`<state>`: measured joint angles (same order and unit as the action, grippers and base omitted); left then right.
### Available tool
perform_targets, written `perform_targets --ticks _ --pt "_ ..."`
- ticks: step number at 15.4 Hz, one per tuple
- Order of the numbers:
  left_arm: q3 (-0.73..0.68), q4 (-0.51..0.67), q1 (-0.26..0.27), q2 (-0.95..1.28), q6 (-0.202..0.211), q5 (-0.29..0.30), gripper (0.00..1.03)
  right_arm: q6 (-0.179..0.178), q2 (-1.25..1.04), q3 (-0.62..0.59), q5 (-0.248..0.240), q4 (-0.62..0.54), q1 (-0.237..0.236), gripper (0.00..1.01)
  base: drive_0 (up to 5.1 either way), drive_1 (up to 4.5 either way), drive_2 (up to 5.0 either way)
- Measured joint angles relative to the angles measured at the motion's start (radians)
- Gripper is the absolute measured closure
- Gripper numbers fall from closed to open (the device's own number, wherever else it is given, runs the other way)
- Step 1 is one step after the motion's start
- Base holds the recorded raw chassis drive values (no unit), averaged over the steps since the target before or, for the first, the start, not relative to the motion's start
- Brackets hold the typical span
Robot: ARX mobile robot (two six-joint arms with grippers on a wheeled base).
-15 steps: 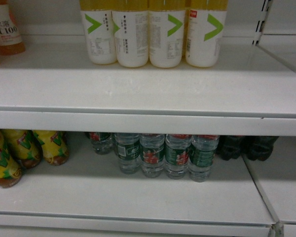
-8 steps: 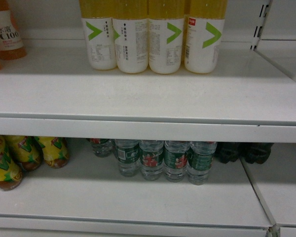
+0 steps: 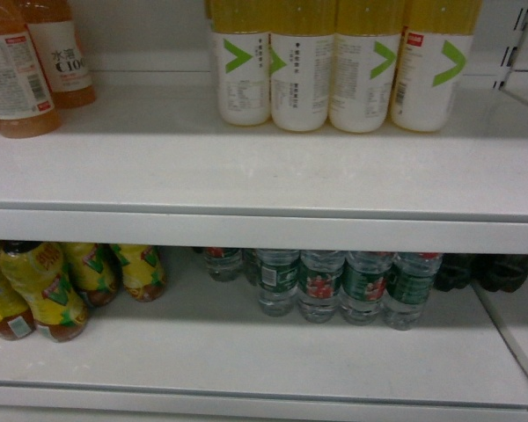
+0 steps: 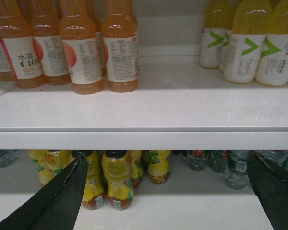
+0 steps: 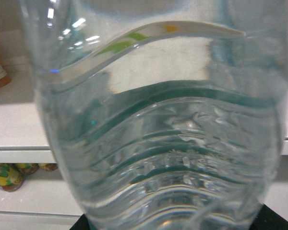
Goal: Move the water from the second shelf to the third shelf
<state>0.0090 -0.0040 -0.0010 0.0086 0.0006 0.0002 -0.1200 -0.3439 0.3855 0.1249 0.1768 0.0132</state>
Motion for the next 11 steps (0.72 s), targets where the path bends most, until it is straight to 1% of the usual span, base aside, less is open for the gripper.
perform_targets --ticks 11 --pt "0.000 -0.001 0.000 0.000 0.000 0.000 0.05 0.000 0.000 0.000 0.003 -0.002 0.000 0.62 -4.7 2.57 2.6"
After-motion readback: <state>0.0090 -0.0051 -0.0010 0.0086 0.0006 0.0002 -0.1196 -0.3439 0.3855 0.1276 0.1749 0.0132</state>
